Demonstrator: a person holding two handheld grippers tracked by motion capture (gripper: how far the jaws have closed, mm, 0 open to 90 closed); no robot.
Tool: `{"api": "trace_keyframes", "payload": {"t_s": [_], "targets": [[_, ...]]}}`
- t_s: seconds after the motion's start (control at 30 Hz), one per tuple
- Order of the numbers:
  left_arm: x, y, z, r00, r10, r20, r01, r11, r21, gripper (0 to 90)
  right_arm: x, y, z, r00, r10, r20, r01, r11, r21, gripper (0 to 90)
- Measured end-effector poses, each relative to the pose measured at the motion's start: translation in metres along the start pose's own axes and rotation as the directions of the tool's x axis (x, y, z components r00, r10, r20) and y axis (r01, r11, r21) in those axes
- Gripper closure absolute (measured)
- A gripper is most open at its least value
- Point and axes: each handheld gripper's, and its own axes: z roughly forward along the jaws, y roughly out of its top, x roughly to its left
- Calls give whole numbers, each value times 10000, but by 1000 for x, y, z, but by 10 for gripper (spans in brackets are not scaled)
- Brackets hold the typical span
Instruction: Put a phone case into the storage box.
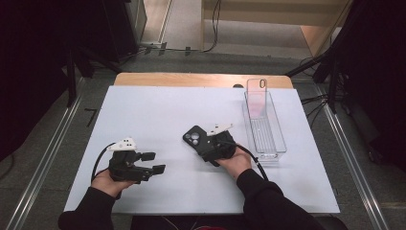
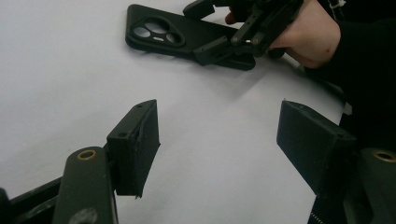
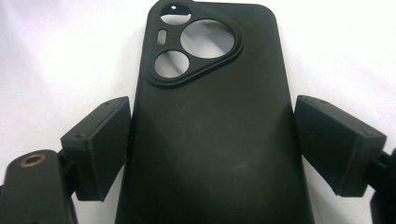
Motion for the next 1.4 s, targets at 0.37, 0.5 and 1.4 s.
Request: {"api": "trace_keyframes", "payload": {"t_s": [0.37, 0.5, 1.4], "targets": [[-1, 3, 2, 9996, -256, -129, 257, 9996, 110, 300, 1, 16, -21, 9987, 211, -469, -240, 9977, -628, 128], [-3, 7, 4, 9990, -436, -94, 438, 9989, 140, 282, 7, 20, -32, 9968, 358, -713, -419, 9954, -864, 128], [-11, 40, 14, 9893, -1455, -46, 1456, 9891, 224, 248, 24, 17, -65, 9716, 2051, -1178, -2202, 9662, -1339, 128]]}}
